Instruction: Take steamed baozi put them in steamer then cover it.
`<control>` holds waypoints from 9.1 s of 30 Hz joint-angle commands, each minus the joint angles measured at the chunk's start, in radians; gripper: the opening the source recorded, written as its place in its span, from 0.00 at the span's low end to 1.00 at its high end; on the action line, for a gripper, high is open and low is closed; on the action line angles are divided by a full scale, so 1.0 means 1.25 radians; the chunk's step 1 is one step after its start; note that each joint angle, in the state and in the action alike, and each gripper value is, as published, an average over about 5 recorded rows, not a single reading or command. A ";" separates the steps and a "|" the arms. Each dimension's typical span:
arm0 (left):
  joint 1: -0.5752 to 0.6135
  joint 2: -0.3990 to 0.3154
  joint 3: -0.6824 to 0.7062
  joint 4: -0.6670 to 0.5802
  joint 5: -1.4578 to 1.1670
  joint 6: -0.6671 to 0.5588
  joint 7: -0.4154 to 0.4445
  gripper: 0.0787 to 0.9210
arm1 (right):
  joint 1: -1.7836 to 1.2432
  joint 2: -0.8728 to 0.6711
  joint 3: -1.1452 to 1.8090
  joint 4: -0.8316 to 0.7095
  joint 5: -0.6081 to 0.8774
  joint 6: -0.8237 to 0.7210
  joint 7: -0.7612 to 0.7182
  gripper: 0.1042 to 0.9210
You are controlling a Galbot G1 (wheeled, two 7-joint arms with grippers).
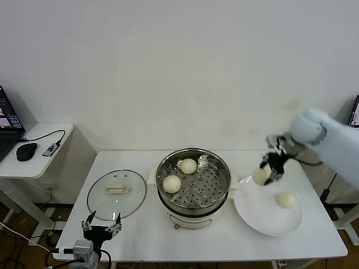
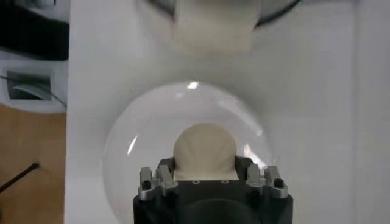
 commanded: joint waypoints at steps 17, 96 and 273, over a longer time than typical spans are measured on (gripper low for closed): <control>0.002 -0.019 -0.022 -0.016 0.000 -0.002 -0.002 0.88 | 0.146 0.261 -0.143 0.077 -0.104 0.570 -0.016 0.61; 0.015 -0.011 0.001 -0.025 -0.040 0.013 0.009 0.88 | 0.032 -0.118 0.013 0.048 0.011 -0.008 0.043 0.88; -0.014 -0.002 -0.015 -0.002 -0.030 0.016 0.010 0.88 | 0.023 0.253 -0.219 -0.052 0.178 -0.288 0.235 0.68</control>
